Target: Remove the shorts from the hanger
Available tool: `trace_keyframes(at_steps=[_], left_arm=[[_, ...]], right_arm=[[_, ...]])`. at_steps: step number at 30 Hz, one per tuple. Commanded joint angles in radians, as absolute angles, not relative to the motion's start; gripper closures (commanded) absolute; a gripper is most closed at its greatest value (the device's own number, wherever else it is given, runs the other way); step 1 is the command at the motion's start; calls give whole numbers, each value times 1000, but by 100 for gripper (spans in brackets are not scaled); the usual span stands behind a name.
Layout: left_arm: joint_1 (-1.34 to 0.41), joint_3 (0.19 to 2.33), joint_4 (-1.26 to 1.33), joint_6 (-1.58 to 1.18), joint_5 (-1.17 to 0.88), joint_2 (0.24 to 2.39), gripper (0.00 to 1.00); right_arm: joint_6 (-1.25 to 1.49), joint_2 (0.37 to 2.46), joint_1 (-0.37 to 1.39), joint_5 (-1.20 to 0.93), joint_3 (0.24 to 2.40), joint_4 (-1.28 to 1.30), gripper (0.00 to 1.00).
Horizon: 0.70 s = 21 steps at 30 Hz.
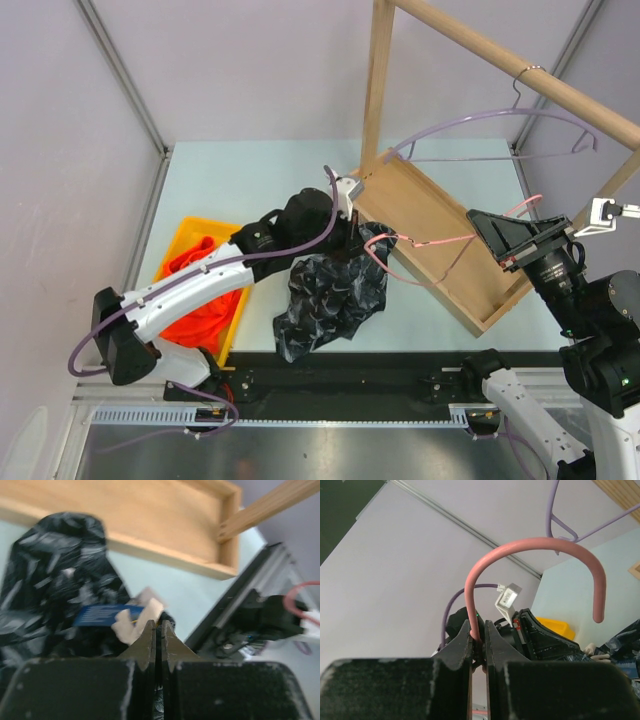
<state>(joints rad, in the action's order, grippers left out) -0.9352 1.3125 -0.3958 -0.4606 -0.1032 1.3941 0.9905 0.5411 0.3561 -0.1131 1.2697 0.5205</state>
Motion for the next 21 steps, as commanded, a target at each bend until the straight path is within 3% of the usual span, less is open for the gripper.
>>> trace_keyframes(at_steps=[1,2,4,5,7,8,9,10,21], left_arm=[[-871,1215,-437,-407,-12,1359,100],[-858,1200,-433,-403,-17,1365,98],[-830,1186,-451,-397,-21,1403,83],[-828,1187,-462,-388,-11,1422,62],[-828,1183,-489,-382,-2,1442,45],[-828,1169,-488,-388,-2,1439,15],[-830,1149,-462,-393,24,1428,4],[-830,1096,-444,-406,28,1408,0],[-887,787,-365,-479,98,1229,0]], right_arm=[[971,535,353,-104,1279,517,100],[968,535,354,-101,1279,520,100],[968,538,353,-103,1278,520,100],[971,540,353,-107,1279,522,100],[968,540,353,-110,1279,519,100],[969,537,353,-110,1279,522,100],[968,535,354,-110,1279,522,100],[966,532,353,-110,1279,526,100],[939,545,354,-112,1278,549,100]])
